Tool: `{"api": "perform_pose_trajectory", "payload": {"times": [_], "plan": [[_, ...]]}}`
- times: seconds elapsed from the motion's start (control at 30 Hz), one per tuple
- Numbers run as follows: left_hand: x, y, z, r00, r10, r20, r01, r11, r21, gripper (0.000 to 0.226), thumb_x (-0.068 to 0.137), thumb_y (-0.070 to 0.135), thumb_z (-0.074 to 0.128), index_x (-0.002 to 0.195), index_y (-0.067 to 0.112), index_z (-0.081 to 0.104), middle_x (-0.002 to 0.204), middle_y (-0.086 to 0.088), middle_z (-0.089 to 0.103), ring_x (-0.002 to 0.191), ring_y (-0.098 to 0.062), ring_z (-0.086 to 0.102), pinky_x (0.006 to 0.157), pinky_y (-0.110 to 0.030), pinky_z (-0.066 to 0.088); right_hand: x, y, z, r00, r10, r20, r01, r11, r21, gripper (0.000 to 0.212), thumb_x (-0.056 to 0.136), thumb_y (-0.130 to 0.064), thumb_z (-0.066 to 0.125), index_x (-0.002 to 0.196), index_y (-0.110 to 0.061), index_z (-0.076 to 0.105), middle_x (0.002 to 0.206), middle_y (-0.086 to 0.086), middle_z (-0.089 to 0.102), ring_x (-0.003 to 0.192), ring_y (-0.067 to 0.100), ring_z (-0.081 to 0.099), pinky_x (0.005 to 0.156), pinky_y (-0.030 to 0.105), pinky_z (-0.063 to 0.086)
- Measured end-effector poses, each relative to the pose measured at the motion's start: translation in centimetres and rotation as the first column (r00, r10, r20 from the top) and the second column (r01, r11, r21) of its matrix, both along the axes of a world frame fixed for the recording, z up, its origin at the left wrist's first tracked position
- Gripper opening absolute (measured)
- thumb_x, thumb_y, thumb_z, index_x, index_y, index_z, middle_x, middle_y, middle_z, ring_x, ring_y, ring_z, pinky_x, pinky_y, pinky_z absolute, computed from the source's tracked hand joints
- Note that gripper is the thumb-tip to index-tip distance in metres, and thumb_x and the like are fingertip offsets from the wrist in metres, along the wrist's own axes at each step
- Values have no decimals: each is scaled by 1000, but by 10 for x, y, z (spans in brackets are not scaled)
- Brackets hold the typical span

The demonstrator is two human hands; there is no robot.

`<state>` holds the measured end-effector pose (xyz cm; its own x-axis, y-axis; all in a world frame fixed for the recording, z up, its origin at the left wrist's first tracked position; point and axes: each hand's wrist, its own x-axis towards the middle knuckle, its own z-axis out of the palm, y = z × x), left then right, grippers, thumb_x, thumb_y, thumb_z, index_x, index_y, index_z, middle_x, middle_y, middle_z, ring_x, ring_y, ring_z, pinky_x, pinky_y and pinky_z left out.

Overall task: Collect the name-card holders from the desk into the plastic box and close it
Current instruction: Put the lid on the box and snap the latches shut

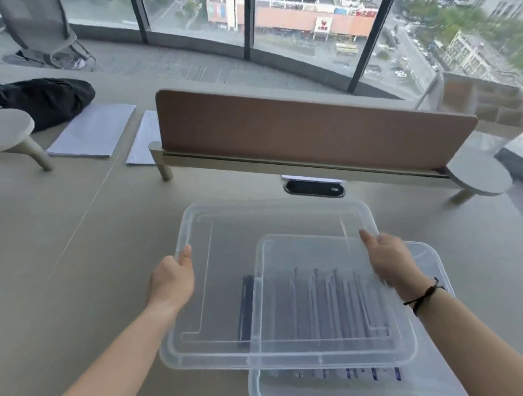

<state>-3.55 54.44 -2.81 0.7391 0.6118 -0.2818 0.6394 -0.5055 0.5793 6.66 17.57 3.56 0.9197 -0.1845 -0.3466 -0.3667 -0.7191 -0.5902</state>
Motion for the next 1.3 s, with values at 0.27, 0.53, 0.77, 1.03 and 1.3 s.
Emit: {"api": "perform_pose_trajectory", "payload": {"times": [0.27,0.53,0.77,1.03,1.3], "plan": [[-10,-96,1,995,-104,9,104,994,16,68,98,57,28,96,-4,58,93,-24,63,93,-41,59,73,-40,40,-23,-103,-11,999,-31,26,32,999,-25,54,98,-43,41,59,-6,35,55,7,42,47,26,46,53,39,46],[-24,-138,5,974,-182,-133,212,941,265,57,97,58,19,75,16,51,78,-8,61,78,-31,57,74,-40,48,-40,-155,-33,999,41,36,-32,977,-210,58,93,-59,29,62,-13,45,67,5,56,69,29,55,60,35,41],[-37,-157,11,954,-209,-215,286,853,437,57,97,58,12,81,21,52,87,-8,65,81,-31,58,69,-37,43,-48,-170,-37,990,125,66,-82,889,-450,60,93,-62,20,78,-16,57,66,-1,51,70,28,54,62,33,38],[-39,-163,4,964,-170,-206,246,865,438,62,96,60,9,98,22,58,99,-11,68,90,-34,61,73,-39,46,-45,-173,-39,980,189,66,-125,835,-536,61,93,-61,19,74,-18,59,65,-1,52,68,27,54,61,32,38],[-36,-163,2,981,-127,-148,172,923,345,58,97,60,16,73,20,50,83,-7,61,80,-32,54,74,-42,47,-43,-175,-48,977,211,9,-169,806,-567,65,93,-61,14,72,-20,60,64,-3,54,65,24,54,58,30,35]]}}
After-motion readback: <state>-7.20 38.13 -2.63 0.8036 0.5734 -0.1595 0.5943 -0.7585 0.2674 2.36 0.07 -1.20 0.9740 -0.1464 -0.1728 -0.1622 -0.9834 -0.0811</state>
